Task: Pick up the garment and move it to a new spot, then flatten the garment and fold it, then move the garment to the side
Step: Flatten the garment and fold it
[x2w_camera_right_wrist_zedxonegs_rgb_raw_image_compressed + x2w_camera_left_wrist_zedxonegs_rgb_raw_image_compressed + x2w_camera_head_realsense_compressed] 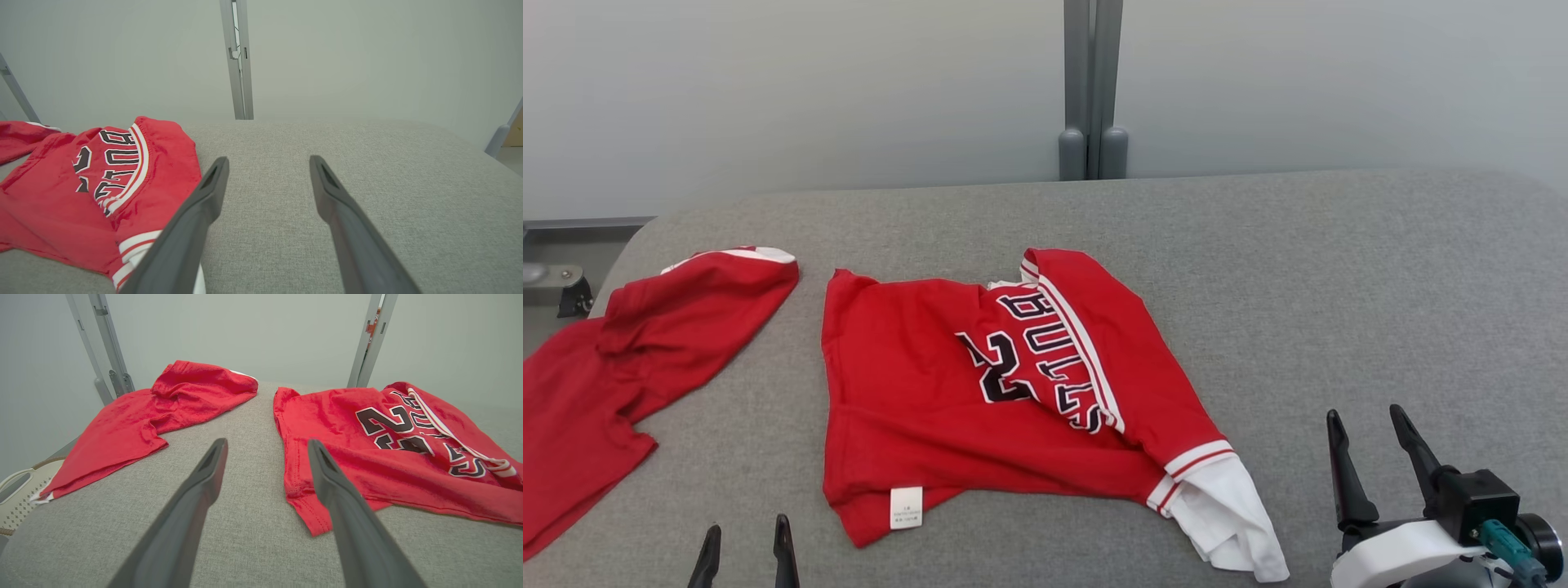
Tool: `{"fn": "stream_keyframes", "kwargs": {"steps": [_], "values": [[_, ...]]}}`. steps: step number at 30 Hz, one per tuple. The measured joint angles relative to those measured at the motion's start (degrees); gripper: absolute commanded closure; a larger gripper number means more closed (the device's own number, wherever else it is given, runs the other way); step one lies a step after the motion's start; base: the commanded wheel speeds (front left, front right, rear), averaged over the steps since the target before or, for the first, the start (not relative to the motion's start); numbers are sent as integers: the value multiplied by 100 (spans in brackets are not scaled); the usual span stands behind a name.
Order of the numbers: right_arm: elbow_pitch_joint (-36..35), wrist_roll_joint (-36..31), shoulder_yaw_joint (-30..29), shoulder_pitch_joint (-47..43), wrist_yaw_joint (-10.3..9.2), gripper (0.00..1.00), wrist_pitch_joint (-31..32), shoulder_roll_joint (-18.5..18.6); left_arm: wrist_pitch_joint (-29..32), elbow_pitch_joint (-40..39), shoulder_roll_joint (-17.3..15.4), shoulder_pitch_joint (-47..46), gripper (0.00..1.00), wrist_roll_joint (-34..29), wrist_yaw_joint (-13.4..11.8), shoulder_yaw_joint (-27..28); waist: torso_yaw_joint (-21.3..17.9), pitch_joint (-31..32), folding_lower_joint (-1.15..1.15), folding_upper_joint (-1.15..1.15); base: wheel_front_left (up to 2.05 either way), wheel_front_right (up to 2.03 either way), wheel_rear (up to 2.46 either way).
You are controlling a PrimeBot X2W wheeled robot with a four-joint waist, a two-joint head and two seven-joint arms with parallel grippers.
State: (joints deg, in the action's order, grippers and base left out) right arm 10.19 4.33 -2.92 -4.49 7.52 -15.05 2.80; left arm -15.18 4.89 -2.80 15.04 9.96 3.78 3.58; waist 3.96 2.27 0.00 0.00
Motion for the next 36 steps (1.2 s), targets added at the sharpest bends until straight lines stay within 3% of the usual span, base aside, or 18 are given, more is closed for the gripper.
{"fn": "stream_keyframes", "kwargs": {"steps": [4, 7, 15, 23, 36], "values": [[204, -45, 194, 15, 0, 0, 0, 8, 1, 445, -2, -12, 0, 35, 0, -57, -12, -10, 0, 0, 0, 0, 0], [653, -235, 716, 50, 0, 0, 81, 8, 66, 1055, 0, -48, 0, -63, 26, -254, -27, 5, 0, 0, 0, 0, 0], [747, -454, 1614, 113, 1, 0, 2031, 310, 1168, 1031, -19, -277, 0, 0, 83, -539, -63, -31, 0, 0, 0, 0, 0], [160, -434, 1551, -121, 0, 0, 2999, 435, 1798, 589, -27, -354, 0, 163, 120, -664, -65, -235, 0, 0, 0, 0, 0], [-254, -533, 1385, -101, 0, 0, 3175, 328, 1918, 713, -189, -1017, 0, 290, 159, -713, -107, -667, 0, 0, 0, 0, 0]]}}
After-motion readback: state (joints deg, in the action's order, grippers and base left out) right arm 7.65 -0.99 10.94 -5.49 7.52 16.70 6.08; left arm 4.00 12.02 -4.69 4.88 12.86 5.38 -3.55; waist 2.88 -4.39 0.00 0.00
